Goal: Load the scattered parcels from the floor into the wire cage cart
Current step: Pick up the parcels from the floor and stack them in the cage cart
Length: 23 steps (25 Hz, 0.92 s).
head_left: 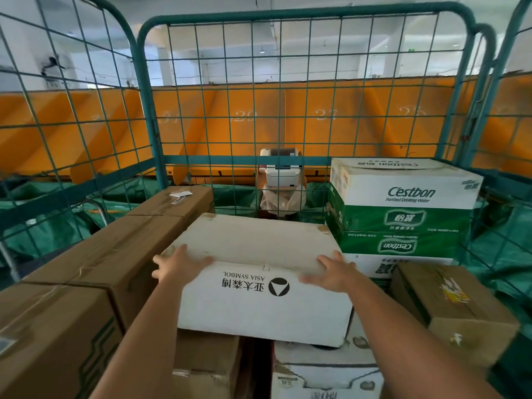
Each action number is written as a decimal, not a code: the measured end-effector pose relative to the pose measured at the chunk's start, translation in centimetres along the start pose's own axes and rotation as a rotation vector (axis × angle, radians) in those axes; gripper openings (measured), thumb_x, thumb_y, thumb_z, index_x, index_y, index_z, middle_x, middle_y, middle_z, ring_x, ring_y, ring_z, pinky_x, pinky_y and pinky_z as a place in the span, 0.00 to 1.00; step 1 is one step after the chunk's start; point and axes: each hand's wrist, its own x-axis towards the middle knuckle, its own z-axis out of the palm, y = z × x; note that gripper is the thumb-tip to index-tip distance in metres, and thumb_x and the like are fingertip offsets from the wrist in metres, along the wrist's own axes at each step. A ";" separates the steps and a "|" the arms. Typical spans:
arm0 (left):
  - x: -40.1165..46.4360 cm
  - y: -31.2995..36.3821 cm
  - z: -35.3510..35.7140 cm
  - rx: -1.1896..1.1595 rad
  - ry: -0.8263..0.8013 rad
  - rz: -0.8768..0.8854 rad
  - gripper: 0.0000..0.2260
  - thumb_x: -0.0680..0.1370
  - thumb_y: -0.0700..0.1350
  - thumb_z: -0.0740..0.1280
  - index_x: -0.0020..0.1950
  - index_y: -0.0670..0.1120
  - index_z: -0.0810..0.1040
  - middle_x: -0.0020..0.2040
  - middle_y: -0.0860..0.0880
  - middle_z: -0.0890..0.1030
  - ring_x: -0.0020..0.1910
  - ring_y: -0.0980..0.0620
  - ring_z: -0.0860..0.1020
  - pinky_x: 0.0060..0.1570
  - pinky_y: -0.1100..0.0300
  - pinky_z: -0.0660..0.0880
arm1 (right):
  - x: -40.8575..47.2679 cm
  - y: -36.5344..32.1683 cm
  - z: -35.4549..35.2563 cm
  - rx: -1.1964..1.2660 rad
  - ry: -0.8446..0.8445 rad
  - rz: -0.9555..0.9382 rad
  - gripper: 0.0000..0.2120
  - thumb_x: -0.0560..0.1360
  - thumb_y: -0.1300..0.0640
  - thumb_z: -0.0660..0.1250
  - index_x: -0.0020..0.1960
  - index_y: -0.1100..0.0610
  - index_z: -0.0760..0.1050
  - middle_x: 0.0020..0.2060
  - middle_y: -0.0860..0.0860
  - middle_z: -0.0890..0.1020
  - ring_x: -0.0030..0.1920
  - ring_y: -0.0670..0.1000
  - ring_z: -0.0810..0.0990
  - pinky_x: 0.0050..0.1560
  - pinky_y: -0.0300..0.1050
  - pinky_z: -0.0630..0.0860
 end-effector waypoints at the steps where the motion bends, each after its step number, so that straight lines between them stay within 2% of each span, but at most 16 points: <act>1: 0.0 0.1 0.3 0.083 -0.025 0.036 0.42 0.70 0.66 0.70 0.77 0.55 0.56 0.76 0.36 0.46 0.72 0.30 0.55 0.68 0.38 0.64 | 0.1 0.5 -0.3 -0.036 -0.011 -0.057 0.50 0.63 0.22 0.61 0.76 0.46 0.55 0.75 0.55 0.54 0.72 0.65 0.58 0.70 0.60 0.60; 2: 0.0 0.4 0.6 0.115 -0.040 0.048 0.44 0.68 0.67 0.70 0.77 0.55 0.56 0.76 0.36 0.43 0.73 0.29 0.53 0.69 0.38 0.62 | 0.3 0.7 -0.4 -0.062 0.020 -0.068 0.46 0.64 0.25 0.64 0.74 0.47 0.58 0.73 0.54 0.59 0.70 0.63 0.62 0.68 0.57 0.63; 4: 0.3 1.2 1.4 0.103 -0.035 0.053 0.43 0.68 0.66 0.71 0.77 0.55 0.56 0.76 0.35 0.41 0.73 0.28 0.53 0.69 0.38 0.63 | 0.9 0.4 -0.4 -0.099 0.158 -0.026 0.36 0.69 0.30 0.65 0.69 0.49 0.65 0.65 0.52 0.69 0.65 0.58 0.68 0.61 0.53 0.70; 6: 0.7 2.2 2.1 0.089 -0.024 0.071 0.40 0.71 0.63 0.71 0.77 0.54 0.57 0.76 0.35 0.41 0.72 0.28 0.53 0.69 0.39 0.65 | 1.7 -0.6 0.0 -0.199 0.291 -0.018 0.27 0.75 0.36 0.62 0.67 0.51 0.67 0.62 0.51 0.72 0.62 0.56 0.72 0.58 0.52 0.72; 9: 1.9 3.2 3.2 0.087 -0.041 0.105 0.38 0.73 0.61 0.70 0.77 0.55 0.56 0.75 0.35 0.41 0.72 0.28 0.53 0.68 0.39 0.65 | 3.6 -0.8 0.6 -0.287 0.318 -0.012 0.22 0.78 0.41 0.58 0.68 0.50 0.66 0.61 0.52 0.73 0.61 0.56 0.73 0.59 0.54 0.73; 12: 3.8 3.7 4.1 0.065 -0.075 0.135 0.37 0.74 0.61 0.69 0.77 0.56 0.55 0.75 0.36 0.38 0.73 0.28 0.51 0.67 0.40 0.67 | 5.6 -0.7 0.7 -0.338 0.298 0.027 0.23 0.78 0.40 0.57 0.68 0.50 0.66 0.61 0.54 0.74 0.60 0.58 0.74 0.57 0.56 0.74; 17: 7.3 5.6 5.4 0.099 -0.108 0.170 0.37 0.75 0.62 0.66 0.78 0.56 0.51 0.74 0.35 0.34 0.74 0.29 0.49 0.68 0.41 0.65 | 9.9 -1.6 0.8 -0.349 0.224 0.142 0.32 0.73 0.30 0.54 0.68 0.51 0.63 0.63 0.59 0.72 0.62 0.62 0.71 0.57 0.60 0.72; 23: 12.4 7.7 7.9 0.096 -0.134 0.196 0.36 0.77 0.61 0.64 0.78 0.57 0.48 0.74 0.35 0.31 0.74 0.27 0.47 0.66 0.41 0.66 | 14.4 -1.9 0.1 -0.363 0.253 0.149 0.36 0.73 0.29 0.53 0.72 0.51 0.58 0.68 0.61 0.67 0.66 0.64 0.66 0.59 0.61 0.71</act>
